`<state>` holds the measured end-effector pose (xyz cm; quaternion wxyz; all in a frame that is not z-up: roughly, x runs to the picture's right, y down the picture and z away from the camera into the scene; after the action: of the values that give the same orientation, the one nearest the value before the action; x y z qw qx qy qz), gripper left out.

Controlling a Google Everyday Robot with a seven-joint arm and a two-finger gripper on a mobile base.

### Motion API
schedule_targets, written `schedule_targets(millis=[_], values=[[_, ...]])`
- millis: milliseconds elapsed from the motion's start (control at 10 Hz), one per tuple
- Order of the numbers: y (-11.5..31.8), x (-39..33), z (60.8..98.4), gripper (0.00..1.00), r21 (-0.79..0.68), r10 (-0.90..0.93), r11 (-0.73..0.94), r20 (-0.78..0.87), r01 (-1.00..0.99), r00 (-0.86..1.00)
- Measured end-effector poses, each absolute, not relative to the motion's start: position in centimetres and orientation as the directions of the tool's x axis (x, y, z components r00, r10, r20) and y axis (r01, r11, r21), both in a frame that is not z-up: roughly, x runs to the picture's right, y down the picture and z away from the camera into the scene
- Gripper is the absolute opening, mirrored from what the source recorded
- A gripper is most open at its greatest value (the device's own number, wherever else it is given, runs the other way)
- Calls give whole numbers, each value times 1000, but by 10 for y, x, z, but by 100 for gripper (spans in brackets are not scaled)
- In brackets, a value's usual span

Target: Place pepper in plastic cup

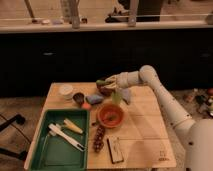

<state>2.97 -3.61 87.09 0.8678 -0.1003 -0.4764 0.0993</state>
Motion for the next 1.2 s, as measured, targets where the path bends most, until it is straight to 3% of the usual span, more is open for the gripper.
schedule_targets(millis=[1200], values=[[-17, 48, 873, 3, -296, 343, 938, 869, -181, 356]])
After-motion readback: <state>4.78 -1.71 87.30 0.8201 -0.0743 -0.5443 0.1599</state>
